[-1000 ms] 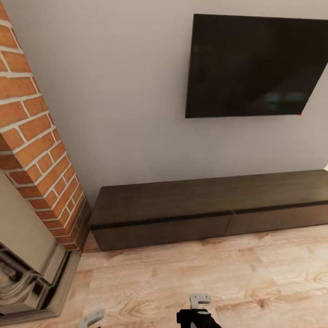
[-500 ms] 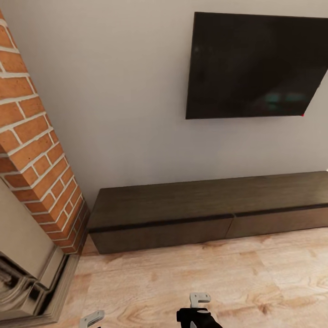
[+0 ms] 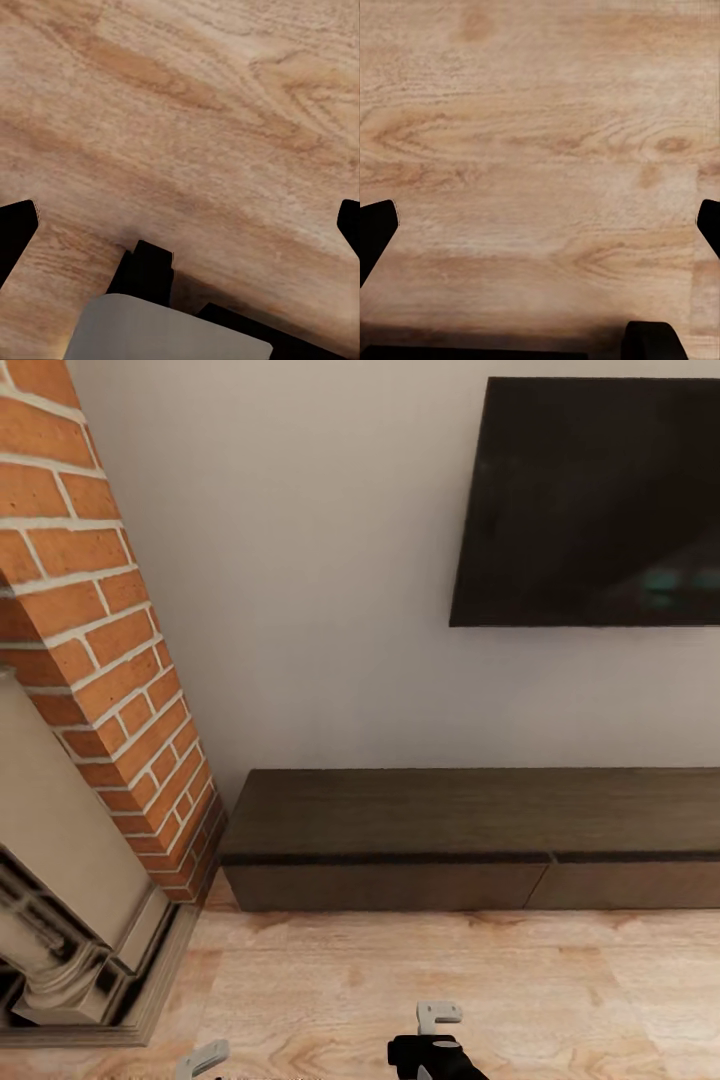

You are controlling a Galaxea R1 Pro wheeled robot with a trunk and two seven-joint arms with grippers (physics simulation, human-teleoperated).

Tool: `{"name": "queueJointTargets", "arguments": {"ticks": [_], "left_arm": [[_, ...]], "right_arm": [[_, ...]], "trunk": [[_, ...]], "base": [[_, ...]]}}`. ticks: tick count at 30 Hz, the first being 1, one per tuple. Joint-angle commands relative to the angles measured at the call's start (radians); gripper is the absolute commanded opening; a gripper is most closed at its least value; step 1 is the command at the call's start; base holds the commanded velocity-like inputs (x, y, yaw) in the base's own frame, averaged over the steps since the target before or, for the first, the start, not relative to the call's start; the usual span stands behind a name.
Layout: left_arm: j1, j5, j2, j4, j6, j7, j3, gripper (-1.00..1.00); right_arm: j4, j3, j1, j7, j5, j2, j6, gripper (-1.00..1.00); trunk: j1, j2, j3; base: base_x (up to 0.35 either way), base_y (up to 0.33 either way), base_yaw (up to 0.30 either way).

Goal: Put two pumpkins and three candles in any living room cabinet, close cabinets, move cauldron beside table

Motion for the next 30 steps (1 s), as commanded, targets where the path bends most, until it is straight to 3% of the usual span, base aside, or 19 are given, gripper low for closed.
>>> {"name": "queueJointTargets", "arguments": {"ticks": [1, 5, 10, 14, 21, 24, 25, 27, 28, 30], "left_arm": [[0.000, 0.000, 0.000, 0.000, 0.000, 0.000, 0.000, 1.00], [0.000, 0.000, 0.001, 0.000, 0.000, 0.000, 0.000, 1.00], [0.000, 0.004, 0.005, -0.002, 0.006, -0.069, 0.001, 1.00], [0.000, 0.004, 0.005, -0.006, 0.019, -0.090, 0.000, 1.00], [0.000, 0.006, 0.014, -0.031, 0.125, -0.114, 0.008, 1.00], [0.000, 0.009, 0.041, -0.104, 0.230, -0.168, 0.012, 1.00], [0.000, 0.010, 0.058, -0.149, 0.295, -0.206, 0.013, 1.00], [0.000, 0.011, 0.091, -0.249, 0.443, -0.312, 0.014, 1.00], [0.000, 0.011, 0.098, -0.274, 0.478, -0.342, 0.015, 1.00], [0.000, 0.011, 0.119, -0.365, 0.588, -0.465, 0.015, 1.00]], "right_arm": [[0.000, 0.000, 0.000, 0.000, 0.000, 0.000, 0.000, 1.00], [0.000, 0.000, 0.000, 0.002, 0.000, 0.000, -0.003, 1.00], [0.000, -0.001, 0.000, 0.006, -0.001, 0.000, -0.004, 1.00], [0.000, -0.001, 0.000, 0.008, -0.003, 0.000, -0.004, 1.00], [0.001, -0.013, 0.000, 0.010, -0.016, 0.000, -0.004, 1.00], [0.001, -0.030, 0.000, 0.009, -0.022, 0.000, -0.003, 1.00], [0.001, -0.047, 0.000, 0.011, -0.028, 0.000, -0.004, 1.00], [0.001, -0.107, 0.000, 0.031, -0.045, -0.022, -0.012, 1.00], [0.001, -0.125, 0.000, 0.042, -0.048, -0.027, -0.015, 1.00], [0.002, -0.202, 0.000, 0.104, -0.056, -0.048, -0.024, 1.00]], "trunk": [[0.000, 0.000, 0.000], [0.000, 0.000, 0.000], [0.000, 0.000, 0.000], [0.000, 0.000, 0.000], [0.023, -0.042, -0.019], [0.034, -0.063, -0.029], [0.038, -0.070, -0.032], [0.046, -0.084, -0.038], [0.050, -0.091, -0.041], [0.057, -0.105, -0.047]], "base": [[0.003, -0.002, 0.263], [0.104, -0.001, 0.091], [0.030, 0.000, 0.006], [0.003, 0.000, 0.001], [0.000, 0.000, 0.000], [0.000, 0.000, 0.000], [0.000, 0.000, 0.000], [0.000, 0.000, 0.000], [0.000, 0.000, 0.000], [0.000, 0.000, 0.000]]}}
